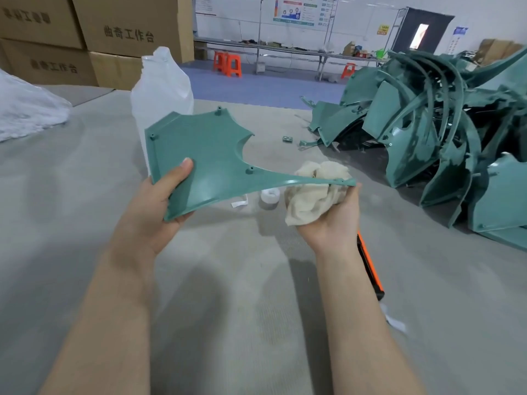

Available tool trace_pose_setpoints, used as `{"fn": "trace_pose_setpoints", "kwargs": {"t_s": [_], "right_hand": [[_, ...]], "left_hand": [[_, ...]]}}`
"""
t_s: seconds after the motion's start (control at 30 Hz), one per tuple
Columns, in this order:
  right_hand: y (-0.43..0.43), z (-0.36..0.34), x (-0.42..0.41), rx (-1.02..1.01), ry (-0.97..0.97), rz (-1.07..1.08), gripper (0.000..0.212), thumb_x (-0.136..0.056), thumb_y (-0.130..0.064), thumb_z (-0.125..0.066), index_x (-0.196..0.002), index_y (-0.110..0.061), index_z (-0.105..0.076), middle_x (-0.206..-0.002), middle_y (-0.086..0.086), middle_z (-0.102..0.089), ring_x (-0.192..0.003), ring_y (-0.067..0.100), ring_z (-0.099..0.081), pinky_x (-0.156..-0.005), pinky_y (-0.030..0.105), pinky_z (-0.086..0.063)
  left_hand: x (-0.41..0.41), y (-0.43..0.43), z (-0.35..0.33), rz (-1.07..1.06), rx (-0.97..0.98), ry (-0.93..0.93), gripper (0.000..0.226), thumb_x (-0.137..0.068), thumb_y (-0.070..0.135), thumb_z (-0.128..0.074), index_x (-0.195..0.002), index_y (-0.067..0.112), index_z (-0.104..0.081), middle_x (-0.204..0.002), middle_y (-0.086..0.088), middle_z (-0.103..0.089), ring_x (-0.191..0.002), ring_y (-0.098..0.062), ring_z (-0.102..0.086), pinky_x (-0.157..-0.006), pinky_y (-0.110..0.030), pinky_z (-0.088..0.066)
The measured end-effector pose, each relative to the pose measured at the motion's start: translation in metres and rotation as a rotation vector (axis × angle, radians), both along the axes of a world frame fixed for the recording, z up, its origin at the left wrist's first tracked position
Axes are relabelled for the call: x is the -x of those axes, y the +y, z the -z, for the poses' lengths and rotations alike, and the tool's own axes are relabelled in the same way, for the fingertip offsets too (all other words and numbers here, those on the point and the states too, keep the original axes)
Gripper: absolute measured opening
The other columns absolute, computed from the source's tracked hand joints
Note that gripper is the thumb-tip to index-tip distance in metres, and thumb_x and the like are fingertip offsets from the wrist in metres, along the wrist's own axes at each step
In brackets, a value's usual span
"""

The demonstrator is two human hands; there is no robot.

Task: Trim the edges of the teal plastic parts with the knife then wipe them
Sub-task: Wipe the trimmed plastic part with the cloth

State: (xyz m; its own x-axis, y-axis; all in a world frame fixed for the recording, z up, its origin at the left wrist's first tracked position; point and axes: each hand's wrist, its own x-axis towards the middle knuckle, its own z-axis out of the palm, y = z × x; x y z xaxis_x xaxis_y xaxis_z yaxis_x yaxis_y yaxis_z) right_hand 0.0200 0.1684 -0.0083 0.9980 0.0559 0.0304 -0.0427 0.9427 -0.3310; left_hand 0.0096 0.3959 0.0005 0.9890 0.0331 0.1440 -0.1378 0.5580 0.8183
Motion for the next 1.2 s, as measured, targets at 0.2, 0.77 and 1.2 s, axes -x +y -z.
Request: {"fn": "trace_pose_setpoints", "kwargs": {"t_s": [0.2, 0.77, 1.2], "right_hand": [[-0.002, -0.007, 0.001, 0.269, 0.097, 0.032, 0.024, -0.097, -0.030, -0.046, -0.080, -0.016, -0.054, -0.075, -0.001, -0.057, -0.062, 0.011, -0.059, -0.057, 0.020, -0.052], [0.027, 0.004, 0.001, 0.653, 0.039, 0.047, 0.018, -0.096, -0.025, -0.056, -0.097, -0.011, -0.067, -0.087, 0.003, -0.075, -0.080, 0.014, -0.073, -0.069, 0.028, -0.058], [0.020, -0.004, 0.007, 0.668, 0.155, 0.279, 0.041, -0.098, -0.053, -0.042, -0.096, -0.023, -0.070, -0.096, -0.002, -0.073, -0.089, 0.013, -0.070, -0.090, 0.039, -0.054]], "left_hand": [[-0.005, 0.005, 0.000, -0.119, 0.125, 0.131, 0.021, -0.090, 0.018, -0.059, -0.110, 0.019, -0.065, -0.105, 0.001, -0.073, -0.098, -0.016, -0.068, -0.073, -0.025, -0.057], [0.003, -0.048, 0.002, -0.057, 0.893, 0.139, 0.063, -0.097, 0.055, -0.029, -0.050, 0.015, -0.045, -0.049, 0.006, -0.039, -0.038, -0.009, -0.038, -0.047, -0.018, -0.038], [0.004, -0.020, 0.000, -0.161, 0.853, 0.029, 0.057, -0.092, 0.059, -0.031, -0.052, 0.019, -0.034, -0.042, 0.009, -0.024, -0.035, -0.007, -0.021, -0.043, -0.020, -0.024]]}}
